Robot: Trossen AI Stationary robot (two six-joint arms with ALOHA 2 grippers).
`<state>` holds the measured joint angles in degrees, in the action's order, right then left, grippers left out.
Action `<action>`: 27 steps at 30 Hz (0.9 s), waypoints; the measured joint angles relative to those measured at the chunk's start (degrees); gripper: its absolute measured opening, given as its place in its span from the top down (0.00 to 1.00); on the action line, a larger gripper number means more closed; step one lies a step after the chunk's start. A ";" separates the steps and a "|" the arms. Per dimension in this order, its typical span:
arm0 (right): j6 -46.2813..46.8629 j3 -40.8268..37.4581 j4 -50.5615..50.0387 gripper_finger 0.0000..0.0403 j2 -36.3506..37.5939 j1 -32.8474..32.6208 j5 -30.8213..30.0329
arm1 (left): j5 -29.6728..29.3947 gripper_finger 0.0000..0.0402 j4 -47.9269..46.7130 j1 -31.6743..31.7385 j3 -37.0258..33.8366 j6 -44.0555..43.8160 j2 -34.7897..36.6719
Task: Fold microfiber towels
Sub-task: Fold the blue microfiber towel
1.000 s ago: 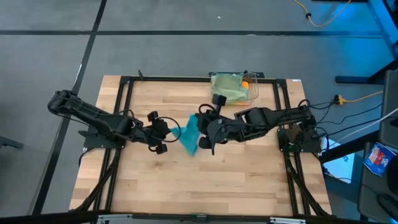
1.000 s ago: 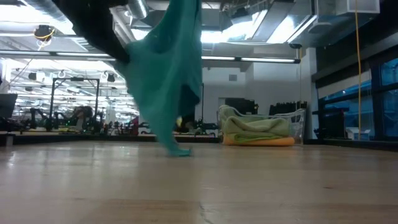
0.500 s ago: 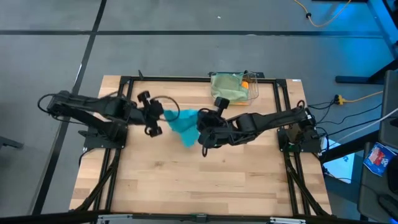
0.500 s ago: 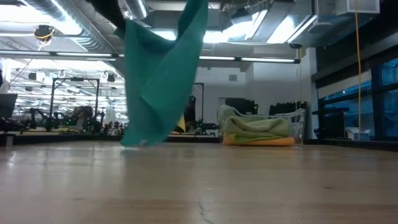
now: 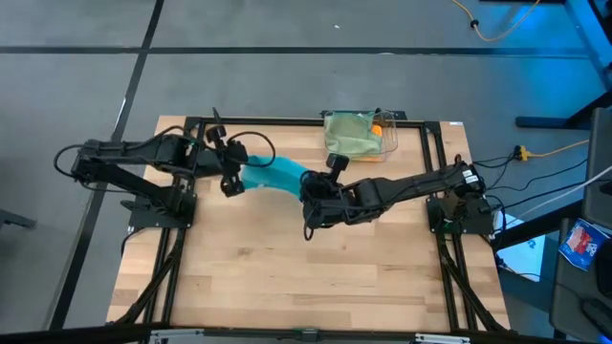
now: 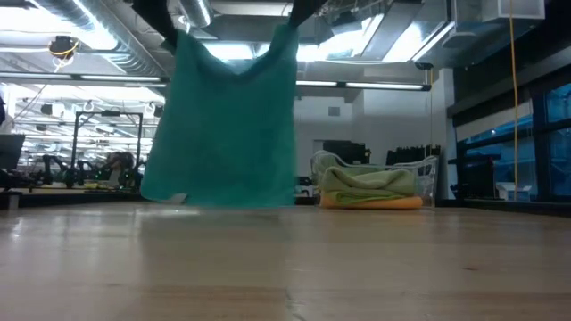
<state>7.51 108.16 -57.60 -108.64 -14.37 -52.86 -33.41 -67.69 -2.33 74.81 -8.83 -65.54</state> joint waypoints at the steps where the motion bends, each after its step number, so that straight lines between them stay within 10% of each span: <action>1: 0.00 -0.68 0.55 1.00 0.00 0.00 0.03 | 0.04 1.00 -0.75 0.21 -0.01 0.01 0.00; 27: 1.18 -19.02 19.69 0.91 -0.09 0.39 4.96 | 10.51 1.00 -5.22 0.55 -0.02 -1.70 -0.17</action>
<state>8.69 89.14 -37.91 -108.73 -13.98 -47.90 -22.90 -72.90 -1.78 74.78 -10.52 -65.71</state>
